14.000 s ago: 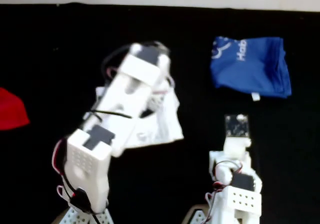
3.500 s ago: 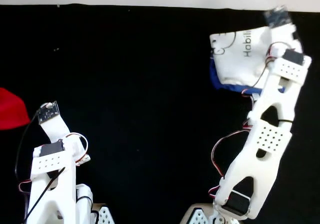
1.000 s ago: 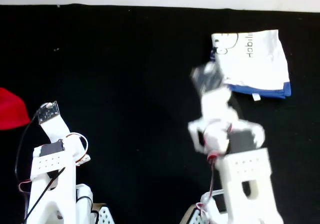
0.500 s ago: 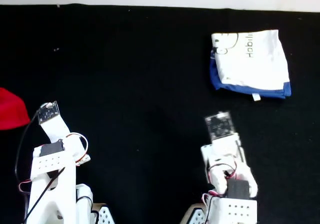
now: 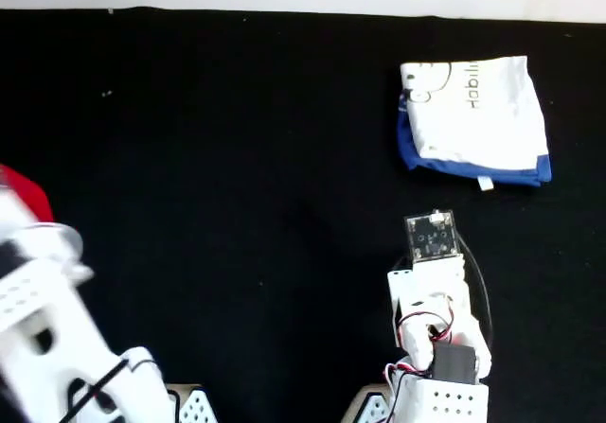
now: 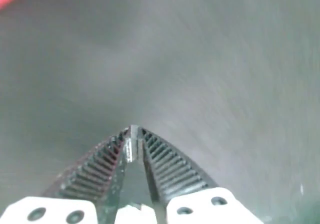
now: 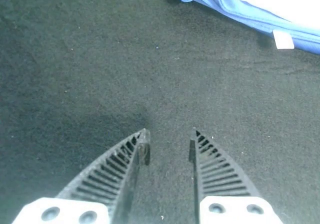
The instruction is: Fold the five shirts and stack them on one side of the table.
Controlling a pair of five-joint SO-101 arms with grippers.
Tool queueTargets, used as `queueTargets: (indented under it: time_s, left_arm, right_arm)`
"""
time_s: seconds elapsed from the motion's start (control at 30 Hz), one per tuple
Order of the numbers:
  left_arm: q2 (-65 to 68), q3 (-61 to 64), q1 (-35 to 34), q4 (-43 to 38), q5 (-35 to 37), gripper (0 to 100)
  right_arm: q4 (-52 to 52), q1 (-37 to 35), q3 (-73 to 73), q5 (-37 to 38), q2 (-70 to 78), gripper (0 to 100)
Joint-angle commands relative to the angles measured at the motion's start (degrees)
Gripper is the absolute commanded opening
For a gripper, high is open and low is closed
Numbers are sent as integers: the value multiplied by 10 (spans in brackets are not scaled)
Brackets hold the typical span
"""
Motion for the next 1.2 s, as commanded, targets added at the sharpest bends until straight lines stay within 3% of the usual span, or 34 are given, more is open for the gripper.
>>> queueTargets:
  time_s: [0.0,0.1,0.23,0.5,0.97,1.03,1.1,1.17]
  left_arm:
    - [73,-125,-122,7,-97,139]
    - [201,-222,-179,-13,-112,219]
    - [374,-398,-214,-4,-110,227]
    - [596,-720,-196,27,-47,227]
    - [846,-932,-162,26,-50,221]
    - [853,-948,-160,29,-50,149]
    - [851,-968,-153,46,-48,3]
    - [844,-994,-137,78,-48,30]
  right_arm:
    - [7,6,78,-8,-8,131]
    - [7,6,78,-8,-8,131]
    - [7,6,78,-8,-8,131]
    - [7,6,78,-8,-8,131]
    - [7,5,78,-8,-8,131]
    - [7,5,78,-8,-8,131]
    - [7,5,78,-8,-8,131]
    - [7,5,78,-8,-8,131]
